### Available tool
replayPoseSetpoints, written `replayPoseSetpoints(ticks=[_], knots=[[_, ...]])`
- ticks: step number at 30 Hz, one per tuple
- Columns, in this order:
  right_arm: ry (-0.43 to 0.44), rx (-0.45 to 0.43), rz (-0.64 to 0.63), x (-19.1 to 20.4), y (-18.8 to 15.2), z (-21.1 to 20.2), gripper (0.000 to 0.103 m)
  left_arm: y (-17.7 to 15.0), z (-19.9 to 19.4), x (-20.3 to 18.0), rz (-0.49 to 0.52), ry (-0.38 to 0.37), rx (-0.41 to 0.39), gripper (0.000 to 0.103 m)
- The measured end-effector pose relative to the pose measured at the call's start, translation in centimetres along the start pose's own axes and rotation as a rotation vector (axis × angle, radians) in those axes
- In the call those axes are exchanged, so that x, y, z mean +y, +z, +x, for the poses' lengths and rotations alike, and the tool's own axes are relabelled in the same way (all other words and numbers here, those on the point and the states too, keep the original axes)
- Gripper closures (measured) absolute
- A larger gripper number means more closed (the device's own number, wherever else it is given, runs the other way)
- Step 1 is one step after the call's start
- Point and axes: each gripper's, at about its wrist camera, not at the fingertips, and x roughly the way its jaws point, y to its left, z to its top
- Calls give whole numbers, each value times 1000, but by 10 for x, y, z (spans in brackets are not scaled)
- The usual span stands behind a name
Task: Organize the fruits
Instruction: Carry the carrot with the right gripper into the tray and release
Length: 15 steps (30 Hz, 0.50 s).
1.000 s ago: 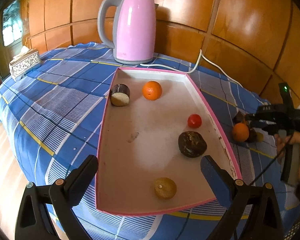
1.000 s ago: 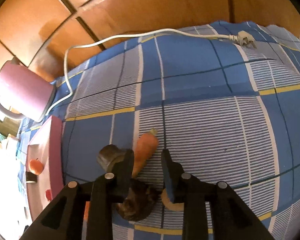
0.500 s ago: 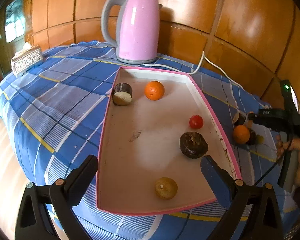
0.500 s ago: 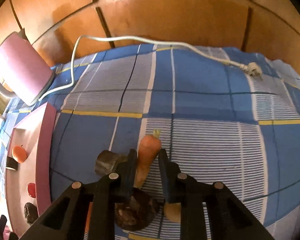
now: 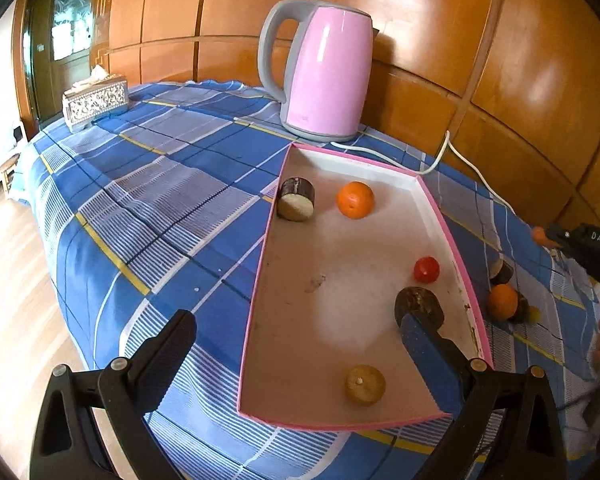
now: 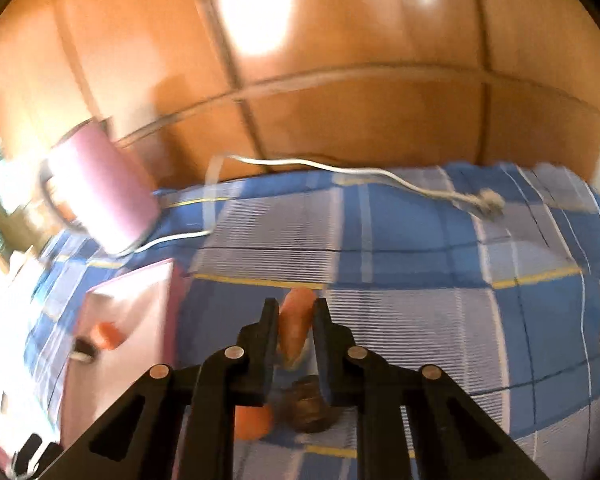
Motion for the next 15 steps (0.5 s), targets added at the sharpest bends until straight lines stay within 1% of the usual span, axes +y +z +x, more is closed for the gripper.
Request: replayPoseSetpoints(ticks=[3, 4, 7, 10, 15], knots=[[61, 16, -74, 27, -5, -4, 87, 0, 0, 1, -2, -4, 0, 0], [79, 37, -81, 34, -7, -5, 87, 0, -1, 2, -5, -3, -3, 0], [177, 82, -92, 53, -12, -4, 87, 1, -1, 5, -15, 4, -7, 0], [242, 123, -110, 70, -18, 0, 87, 0, 0, 8, -27, 6, -3, 0], [315, 176, -164, 101, -25, 5, 87, 1, 1, 12, -33, 6, -1, 0]])
